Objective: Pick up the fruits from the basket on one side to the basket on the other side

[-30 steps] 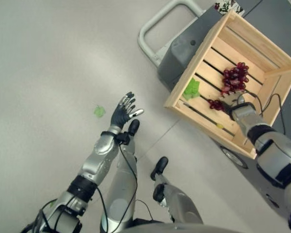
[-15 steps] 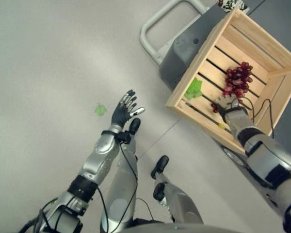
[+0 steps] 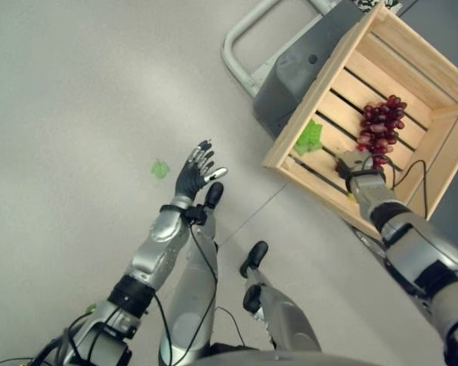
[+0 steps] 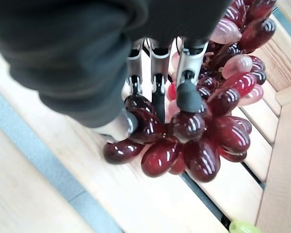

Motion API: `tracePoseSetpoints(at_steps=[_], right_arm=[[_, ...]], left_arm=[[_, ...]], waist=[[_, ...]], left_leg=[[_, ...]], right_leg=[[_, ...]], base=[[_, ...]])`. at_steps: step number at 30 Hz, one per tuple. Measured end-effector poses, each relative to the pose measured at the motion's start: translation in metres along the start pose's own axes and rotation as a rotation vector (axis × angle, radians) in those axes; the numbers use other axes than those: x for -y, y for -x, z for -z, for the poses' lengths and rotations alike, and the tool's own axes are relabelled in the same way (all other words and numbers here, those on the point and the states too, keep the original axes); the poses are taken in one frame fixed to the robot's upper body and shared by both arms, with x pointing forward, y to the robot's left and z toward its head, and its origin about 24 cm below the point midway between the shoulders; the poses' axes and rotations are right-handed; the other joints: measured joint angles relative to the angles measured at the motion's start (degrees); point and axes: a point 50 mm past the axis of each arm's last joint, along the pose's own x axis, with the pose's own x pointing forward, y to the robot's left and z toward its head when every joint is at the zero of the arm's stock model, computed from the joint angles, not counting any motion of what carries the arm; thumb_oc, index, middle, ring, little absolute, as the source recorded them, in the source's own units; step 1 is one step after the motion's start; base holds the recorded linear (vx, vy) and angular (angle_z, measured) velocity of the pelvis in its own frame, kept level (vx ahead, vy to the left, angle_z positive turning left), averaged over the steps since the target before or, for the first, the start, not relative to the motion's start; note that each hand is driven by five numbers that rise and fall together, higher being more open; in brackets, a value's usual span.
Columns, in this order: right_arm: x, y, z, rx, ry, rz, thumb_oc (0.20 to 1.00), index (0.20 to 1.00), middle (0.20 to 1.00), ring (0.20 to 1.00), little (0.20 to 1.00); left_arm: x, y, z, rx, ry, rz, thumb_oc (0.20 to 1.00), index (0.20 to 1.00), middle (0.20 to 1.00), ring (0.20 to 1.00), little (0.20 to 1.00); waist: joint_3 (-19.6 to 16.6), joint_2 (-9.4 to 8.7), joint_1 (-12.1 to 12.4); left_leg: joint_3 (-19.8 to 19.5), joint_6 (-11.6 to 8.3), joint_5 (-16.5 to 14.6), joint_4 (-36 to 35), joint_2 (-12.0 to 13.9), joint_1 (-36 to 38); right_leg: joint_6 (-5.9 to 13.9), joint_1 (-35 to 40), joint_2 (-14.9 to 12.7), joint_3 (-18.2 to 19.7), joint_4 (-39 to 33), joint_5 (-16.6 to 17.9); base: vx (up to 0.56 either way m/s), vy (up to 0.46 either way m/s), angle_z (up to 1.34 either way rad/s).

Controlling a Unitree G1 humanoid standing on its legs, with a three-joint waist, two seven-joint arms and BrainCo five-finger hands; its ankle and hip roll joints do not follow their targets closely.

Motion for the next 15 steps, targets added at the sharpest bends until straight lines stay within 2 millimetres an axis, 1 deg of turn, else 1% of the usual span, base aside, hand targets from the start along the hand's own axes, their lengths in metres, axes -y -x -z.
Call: tracePoseSetpoints(at_steps=[7,8,10,12,15], right_arm=[[-0.0037,0.0018,0.0030,-0.030,-0.160,0.018,0.200,0.200,0.200,0.200,0.200],[-0.0049,0.0026,0.0051,-0.053,-0.271,0.024,0.200,0.200,0.200,0.200,0.200],[-0.0074,0.0040,0.0054,-0.065,-0.355,0.031,0.200,0.200,0.200,0.200,0.200],[-0.0039,0.0034,0.0058,-0.064,-0.429,0.048,0.200,0.200,0.200,0.200,0.200],[-0.0068,0.0045,0.0039,-0.055,-0.463,0.041,0.200,0.200,0.200,0.200,0.200]], left_arm=[[-0.0014,0.0001,-0.0004,0.002,0.000,-0.013,1.000,1.000,1.000,1.000,1.000],[-0.0018,0.0006,0.0002,0.000,0.000,-0.015,1.000,1.000,1.000,1.000,1.000],[-0.0027,0.0013,0.0007,-0.003,-0.002,-0.019,1.000,1.000,1.000,1.000,1.000],[-0.0028,0.0012,0.0005,-0.002,-0.001,-0.020,1.000,1.000,1.000,1.000,1.000],[-0.0032,0.0015,0.0005,-0.002,-0.001,-0.022,1.000,1.000,1.000,1.000,1.000]], waist=[[0.0,0.08,-0.1],[0.0,0.09,0.0],[0.0,0.09,-0.1],[0.0,0.11,-0.2],[0.0,0.13,-0.2]], left_leg=[[0.1,0.00,0.0,0.1,0.1,0.1],[0.1,0.01,0.0,0.1,0.1,0.1],[0.2,0.01,0.0,0.1,0.1,0.1],[0.2,0.01,0.0,0.2,0.2,0.1],[0.3,0.01,0.0,0.4,0.3,0.2]], right_leg=[[-0.02,-0.3,-0.1,0.0,0.8,-0.4],[-0.02,-0.3,-0.1,0.0,1.0,-0.5],[-0.03,-0.4,-0.1,0.0,1.2,-0.6],[-0.04,-0.5,-0.1,0.1,1.5,-0.7],[-0.05,-0.6,-0.2,0.2,1.9,-0.7]], base=[[0.00,0.000,0.00],[0.00,0.000,0.00],[0.00,0.000,0.00],[-0.02,0.003,-0.01],[0.00,0.000,0.00]])
